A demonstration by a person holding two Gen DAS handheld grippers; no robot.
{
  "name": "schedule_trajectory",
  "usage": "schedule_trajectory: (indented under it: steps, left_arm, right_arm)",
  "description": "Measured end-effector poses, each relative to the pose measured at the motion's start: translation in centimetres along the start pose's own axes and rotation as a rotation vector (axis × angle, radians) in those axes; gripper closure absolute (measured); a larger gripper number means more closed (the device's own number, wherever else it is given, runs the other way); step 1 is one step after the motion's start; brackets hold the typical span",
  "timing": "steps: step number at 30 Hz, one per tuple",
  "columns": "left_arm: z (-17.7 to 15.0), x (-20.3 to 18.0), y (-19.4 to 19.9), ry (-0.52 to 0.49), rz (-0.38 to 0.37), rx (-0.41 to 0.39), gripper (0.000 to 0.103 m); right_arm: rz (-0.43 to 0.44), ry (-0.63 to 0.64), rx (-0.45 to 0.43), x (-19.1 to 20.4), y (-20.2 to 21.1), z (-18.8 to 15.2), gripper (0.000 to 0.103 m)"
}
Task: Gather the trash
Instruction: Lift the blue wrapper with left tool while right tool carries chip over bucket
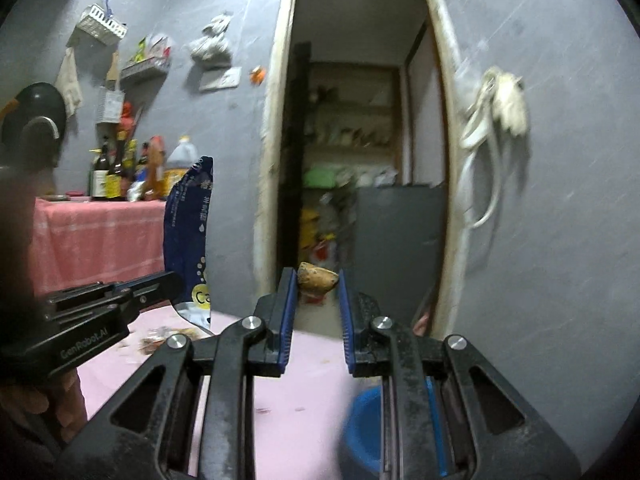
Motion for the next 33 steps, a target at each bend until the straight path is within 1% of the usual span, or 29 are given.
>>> schedule_trajectory:
  steps: [1, 3, 6, 7, 12, 14, 19, 25, 29, 33]
  left_arm:
    - [0.1, -1.2, -0.7, -0.011, -0.024, -0.008, 0.100]
    - [0.3, -2.5, -1.5, -0.025, -0.053, -0.012, 0.100]
    - [-0.3, -4.8, -3.5, -0.045, -0.097, 0.004, 0.100]
    - [-0.7, -5.6, -4.5, -0.048, -0.115, 0.024, 0.100]
    - [-2.6, -7.4, -8.5, -0.054, -0.145, 0.110, 0.100]
    - [-3.9, -8.2, -10.3, -0.057, -0.151, 0.163, 0.100]
    - [-7.8, -8.6, -14.6, -0.050, -0.138, 0.306, 0.100]
    - [-13.0, -7.8, -19.6, -0.069, -0.082, 0.493, 0.100]
    - [-16.0, -6.7, -22.1, -0.077, -0.055, 0.582, 0.100]
    - [-18.3, -5.7, -23.5, -0.063, -0.033, 0.653, 0.100]
  right_arm:
    - [-0.028, 0.013, -0.007, -0.8, 0.3, 0.1, 0.082]
    - [-0.077, 0.028, -0.018, -2.6, 0.8, 0.1, 0.082]
    - [-0.128, 0.030, -0.021, -4.9, 1.6, -0.7, 0.082]
    - [-0.142, 0.028, -0.018, -5.7, 1.9, -1.3, 0.082]
    - [-0.184, -0.013, 0.023, -8.6, 1.5, -3.9, 0.082]
    - [-0.192, -0.038, 0.054, -9.6, 1.0, -5.5, 0.082]
    - [-0.190, -0.115, 0.143, -11.3, -0.6, -9.7, 0.082]
    - [-0.167, -0.206, 0.270, -12.5, -2.8, -15.2, 0.082]
    - [-0.150, -0.260, 0.355, -12.9, -4.2, -18.6, 0.082]
    - [-0.132, -0.306, 0.413, -12.9, -5.2, -21.2, 0.082]
Point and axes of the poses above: each gripper's, at about its wrist camera, not at the fingertips, and y roughly against the way its jaws point, x to its left, z to its top, the point moved 9 cm from there along -y, roughly the way its jaws point, and after that the axes turned 11 degrees about y, right-handed, at the moved point
